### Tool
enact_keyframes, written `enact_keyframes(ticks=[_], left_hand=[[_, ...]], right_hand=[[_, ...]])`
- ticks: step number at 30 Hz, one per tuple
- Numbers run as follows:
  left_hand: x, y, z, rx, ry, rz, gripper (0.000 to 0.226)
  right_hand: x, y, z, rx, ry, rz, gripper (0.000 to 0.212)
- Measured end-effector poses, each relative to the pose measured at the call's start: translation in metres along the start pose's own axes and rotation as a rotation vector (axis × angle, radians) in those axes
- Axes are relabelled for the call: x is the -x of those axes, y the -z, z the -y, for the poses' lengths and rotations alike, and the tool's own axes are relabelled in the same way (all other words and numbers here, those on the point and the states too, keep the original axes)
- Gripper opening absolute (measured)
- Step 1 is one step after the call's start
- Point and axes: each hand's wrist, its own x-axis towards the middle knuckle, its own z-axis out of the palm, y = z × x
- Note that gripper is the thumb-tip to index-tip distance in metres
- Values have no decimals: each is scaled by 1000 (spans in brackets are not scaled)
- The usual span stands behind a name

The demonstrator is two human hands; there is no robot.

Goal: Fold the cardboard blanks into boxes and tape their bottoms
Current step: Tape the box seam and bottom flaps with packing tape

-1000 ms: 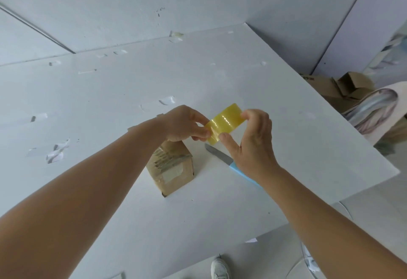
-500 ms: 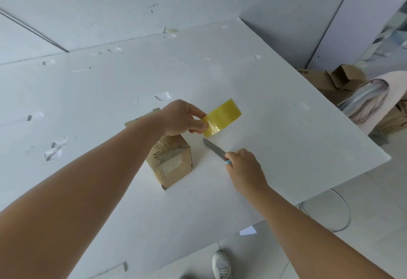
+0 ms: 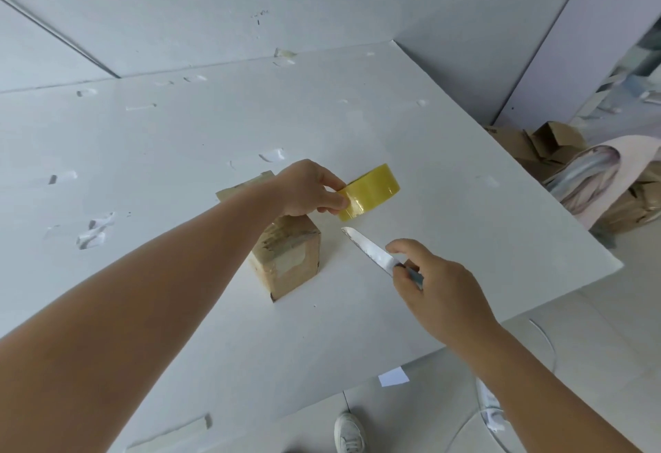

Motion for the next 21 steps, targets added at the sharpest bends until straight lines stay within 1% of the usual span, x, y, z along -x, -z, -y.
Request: enact_keyframes(ticks=[1, 3, 9, 11, 13, 14, 15, 17, 18, 19, 21], left_hand=[[0, 0, 0, 3, -2, 0, 13], [0, -1, 1, 11, -8, -1, 12], [-1, -1, 4, 33, -18, -13, 21], [-2, -2, 5, 46, -21, -26, 24], [-3, -3, 7, 82, -24, -35, 25], [-3, -3, 7, 102, -30, -37, 23], [-3, -3, 6, 129, -39, -42, 20], [-2, -2, 5, 217, -76, -38, 14], [-2, -1, 5, 251, -95, -31, 13], [-2, 1, 4, 274, -100, -35, 13], [-2, 2, 6, 286, -77, -38, 12]], right_hand=[[0, 5, 5, 18, 17, -5, 34], [-2, 12, 16, 89, 38, 32, 45], [-15, 26, 46, 427, 109, 121, 58], [-18, 32, 58, 497, 108, 146, 54], [-23, 36, 66, 564, 97, 163, 47], [-26, 35, 68, 592, 92, 185, 45], [-28, 30, 68, 615, 97, 241, 43], [-29, 12, 61, 596, 82, 411, 43], [-29, 1, 53, 560, 49, 457, 44], [-32, -7, 44, 528, 21, 453, 47], [-42, -19, 26, 469, -27, 396, 53]])
